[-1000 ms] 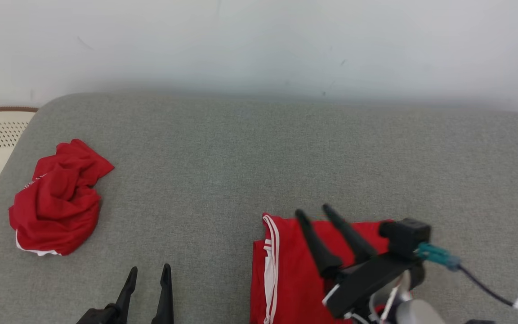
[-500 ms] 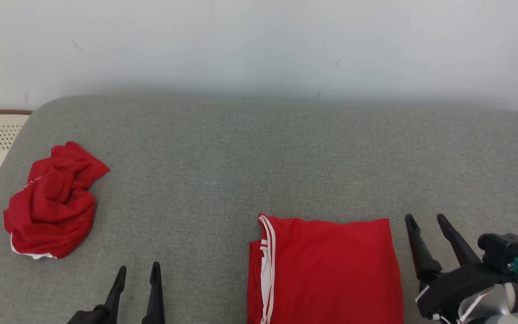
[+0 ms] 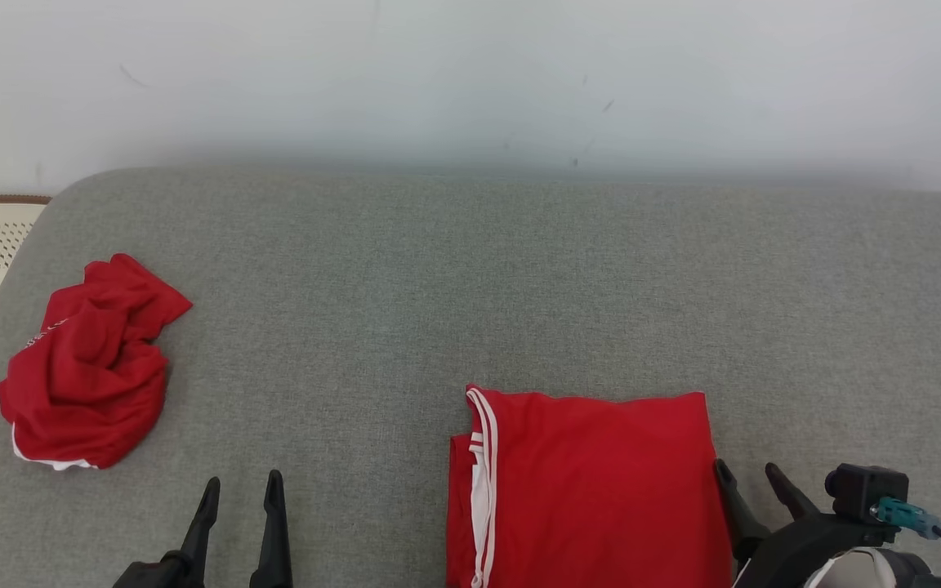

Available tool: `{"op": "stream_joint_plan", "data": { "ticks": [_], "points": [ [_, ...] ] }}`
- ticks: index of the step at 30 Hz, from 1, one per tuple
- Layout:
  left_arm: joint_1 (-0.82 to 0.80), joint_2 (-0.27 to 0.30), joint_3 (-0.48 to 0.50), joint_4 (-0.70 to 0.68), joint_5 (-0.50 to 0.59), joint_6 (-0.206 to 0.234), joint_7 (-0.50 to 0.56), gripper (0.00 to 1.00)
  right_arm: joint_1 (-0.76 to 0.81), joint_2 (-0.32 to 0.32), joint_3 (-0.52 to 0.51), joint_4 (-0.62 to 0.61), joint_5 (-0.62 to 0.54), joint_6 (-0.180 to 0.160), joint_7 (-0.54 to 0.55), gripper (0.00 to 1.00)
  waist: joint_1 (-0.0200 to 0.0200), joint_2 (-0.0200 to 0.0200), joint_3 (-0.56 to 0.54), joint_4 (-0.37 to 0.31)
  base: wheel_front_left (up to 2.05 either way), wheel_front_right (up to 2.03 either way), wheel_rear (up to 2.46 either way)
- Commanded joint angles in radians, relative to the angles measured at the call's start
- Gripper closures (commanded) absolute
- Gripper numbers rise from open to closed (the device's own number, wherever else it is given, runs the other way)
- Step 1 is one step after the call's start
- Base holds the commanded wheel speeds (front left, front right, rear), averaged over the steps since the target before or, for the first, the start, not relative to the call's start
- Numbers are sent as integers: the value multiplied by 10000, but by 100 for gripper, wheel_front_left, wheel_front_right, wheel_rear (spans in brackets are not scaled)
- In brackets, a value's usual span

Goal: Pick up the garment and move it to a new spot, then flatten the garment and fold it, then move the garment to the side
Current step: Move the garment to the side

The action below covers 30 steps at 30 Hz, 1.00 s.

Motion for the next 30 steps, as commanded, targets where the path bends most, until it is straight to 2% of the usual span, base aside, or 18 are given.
{"op": "stream_joint_plan", "data": {
  "ticks": [1, 15, 16, 17, 18, 19, 30],
  "points": [
    [-10, 2, 37, -10, 71, 5, -47, 0, -124, 51, 66, 245, 137, 1, -86, 0, 0, -1, 10, 25, 0, 0, 0],
    [-11, 2, -11, 32, -38, 44, -47, 0, -771, 144, 779, 2306, 641, 1, -317, 0, 0, -1, 108, 226, 0, 0, 0],
    [-9, 2, -9, 36, -39, 49, -47, 0, -796, 152, 830, 2444, 700, 1, -272, 6, 0, -1, 111, 230, 0, 0, 0],
    [-6, 2, -6, 37, -40, 55, -47, 0, -836, 140, 893, 2559, 744, 1, -238, 62, 0, -1, 114, 229, 0, 0, 0],
    [-2, 2, 2, 38, -43, 61, -47, 0, -866, 122, 945, 2648, 779, 1, -257, 92, 0, -1, 117, 225, 0, 0, 0],
    [1, 3, 13, 43, -47, 63, -47, 0, -904, 108, 993, 2727, 821, 1, -293, 100, 0, -1, 118, 221, 0, 0, 0],
    [27, 1, 17, 17, -128, 112, -48, 0, -1774, -307, 1369, 2845, 1125, 1, -790, 100, 0, -1, 105, 92, 0, 0, 0]
  ]
}}
